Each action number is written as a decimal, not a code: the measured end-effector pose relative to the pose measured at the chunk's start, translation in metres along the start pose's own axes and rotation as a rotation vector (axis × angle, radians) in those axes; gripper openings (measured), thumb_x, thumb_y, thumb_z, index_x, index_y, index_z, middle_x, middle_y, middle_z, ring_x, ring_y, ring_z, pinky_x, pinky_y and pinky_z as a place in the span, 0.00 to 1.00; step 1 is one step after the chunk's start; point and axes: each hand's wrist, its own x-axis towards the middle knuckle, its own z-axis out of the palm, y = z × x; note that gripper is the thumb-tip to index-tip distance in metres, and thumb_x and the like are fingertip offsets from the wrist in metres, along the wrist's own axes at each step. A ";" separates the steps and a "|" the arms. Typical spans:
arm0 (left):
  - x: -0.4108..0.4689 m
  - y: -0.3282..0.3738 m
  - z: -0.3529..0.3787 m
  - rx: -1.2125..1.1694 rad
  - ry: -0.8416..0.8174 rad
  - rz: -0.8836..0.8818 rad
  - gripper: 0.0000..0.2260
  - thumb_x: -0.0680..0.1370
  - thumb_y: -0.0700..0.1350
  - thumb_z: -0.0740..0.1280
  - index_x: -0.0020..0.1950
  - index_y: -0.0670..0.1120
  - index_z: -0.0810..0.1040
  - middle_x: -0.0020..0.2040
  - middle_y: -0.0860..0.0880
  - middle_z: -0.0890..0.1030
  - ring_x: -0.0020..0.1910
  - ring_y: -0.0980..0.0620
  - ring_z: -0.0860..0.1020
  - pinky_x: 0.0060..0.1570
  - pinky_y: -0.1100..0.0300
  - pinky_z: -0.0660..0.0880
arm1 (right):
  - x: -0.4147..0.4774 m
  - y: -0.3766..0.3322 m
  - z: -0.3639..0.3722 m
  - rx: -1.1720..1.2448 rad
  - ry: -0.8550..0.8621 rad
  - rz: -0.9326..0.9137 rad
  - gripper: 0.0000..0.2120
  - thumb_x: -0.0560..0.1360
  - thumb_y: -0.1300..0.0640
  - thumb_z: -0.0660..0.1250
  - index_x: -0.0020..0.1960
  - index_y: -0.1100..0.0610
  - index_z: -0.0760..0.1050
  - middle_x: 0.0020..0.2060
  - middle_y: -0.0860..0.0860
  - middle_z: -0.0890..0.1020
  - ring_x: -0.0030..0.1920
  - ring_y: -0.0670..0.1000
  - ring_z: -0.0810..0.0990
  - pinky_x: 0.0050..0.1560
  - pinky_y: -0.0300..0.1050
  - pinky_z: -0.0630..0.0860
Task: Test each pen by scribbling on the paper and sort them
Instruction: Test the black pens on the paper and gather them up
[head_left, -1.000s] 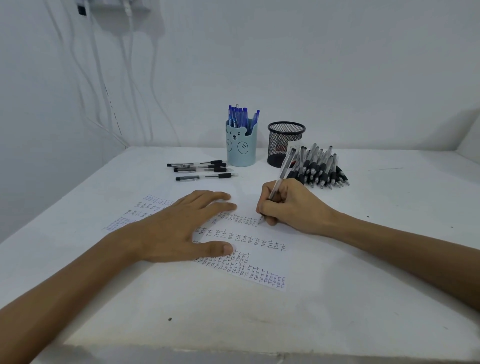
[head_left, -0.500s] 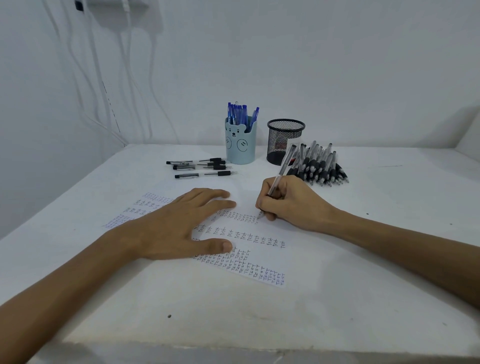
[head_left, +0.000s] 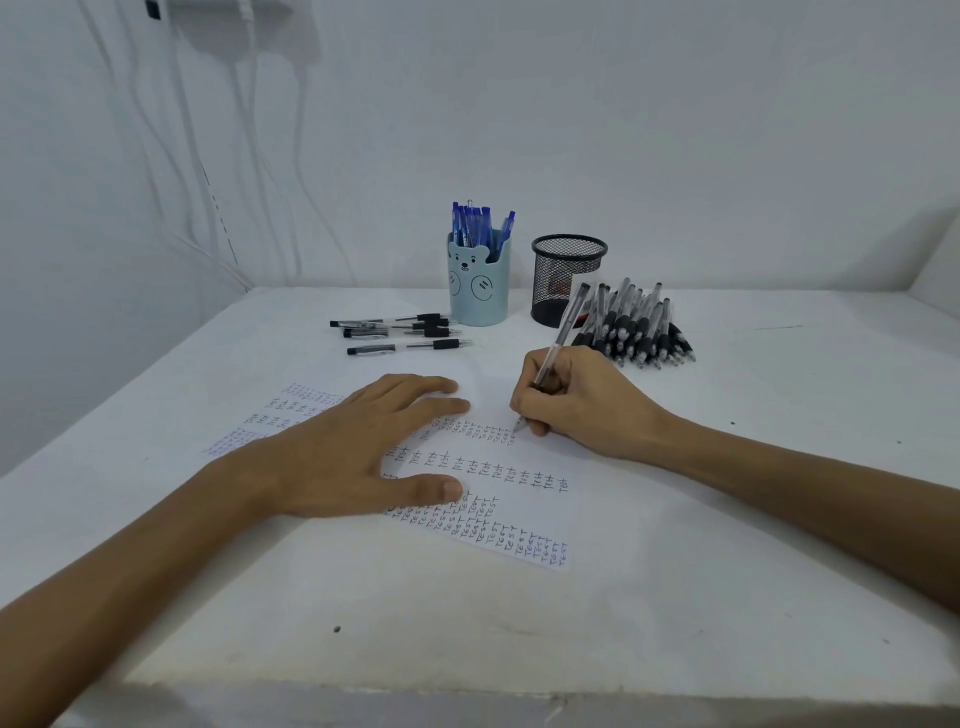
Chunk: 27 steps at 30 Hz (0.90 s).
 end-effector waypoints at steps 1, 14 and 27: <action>0.000 0.000 0.000 -0.005 -0.001 -0.002 0.38 0.75 0.78 0.55 0.81 0.64 0.55 0.81 0.64 0.53 0.79 0.65 0.49 0.79 0.57 0.57 | 0.000 0.000 0.000 0.005 0.001 0.008 0.04 0.75 0.64 0.69 0.42 0.64 0.79 0.28 0.53 0.82 0.27 0.43 0.73 0.32 0.32 0.69; -0.001 0.001 -0.001 -0.017 0.003 0.000 0.38 0.75 0.78 0.56 0.81 0.64 0.56 0.81 0.65 0.53 0.79 0.67 0.49 0.79 0.56 0.57 | 0.007 0.001 -0.005 0.497 0.041 0.205 0.15 0.82 0.53 0.65 0.40 0.58 0.81 0.34 0.56 0.79 0.29 0.48 0.73 0.29 0.36 0.67; -0.003 -0.008 -0.003 -0.020 0.082 0.014 0.30 0.81 0.71 0.52 0.80 0.60 0.62 0.79 0.67 0.58 0.78 0.67 0.54 0.76 0.66 0.54 | 0.008 -0.005 -0.005 0.742 0.169 0.250 0.07 0.85 0.57 0.59 0.57 0.61 0.68 0.33 0.62 0.84 0.30 0.57 0.83 0.34 0.39 0.81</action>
